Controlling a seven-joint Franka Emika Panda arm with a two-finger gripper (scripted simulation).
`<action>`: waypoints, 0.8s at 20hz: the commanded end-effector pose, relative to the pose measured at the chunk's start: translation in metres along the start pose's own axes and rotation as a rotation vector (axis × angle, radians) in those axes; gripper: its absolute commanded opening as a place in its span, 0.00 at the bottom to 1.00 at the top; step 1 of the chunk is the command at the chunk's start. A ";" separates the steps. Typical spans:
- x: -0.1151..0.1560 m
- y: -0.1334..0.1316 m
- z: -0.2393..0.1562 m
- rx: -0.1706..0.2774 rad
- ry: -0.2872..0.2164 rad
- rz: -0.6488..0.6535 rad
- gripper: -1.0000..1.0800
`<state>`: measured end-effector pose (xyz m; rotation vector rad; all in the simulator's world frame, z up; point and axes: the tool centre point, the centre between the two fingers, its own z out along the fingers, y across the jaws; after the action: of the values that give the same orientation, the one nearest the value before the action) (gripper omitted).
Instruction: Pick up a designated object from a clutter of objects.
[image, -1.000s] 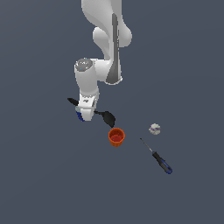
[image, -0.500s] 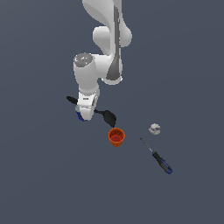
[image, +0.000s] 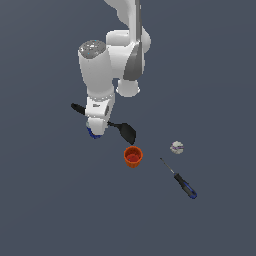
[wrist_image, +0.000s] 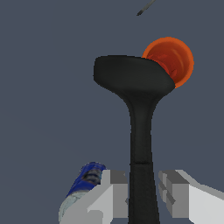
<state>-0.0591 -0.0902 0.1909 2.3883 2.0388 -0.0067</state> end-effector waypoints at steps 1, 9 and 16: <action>0.006 0.011 -0.023 -0.001 0.000 0.000 0.00; 0.026 0.048 -0.092 -0.001 0.001 -0.001 0.00; 0.040 0.076 -0.142 -0.002 0.003 -0.002 0.00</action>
<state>0.0165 -0.0641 0.3217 2.3874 2.0416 -0.0027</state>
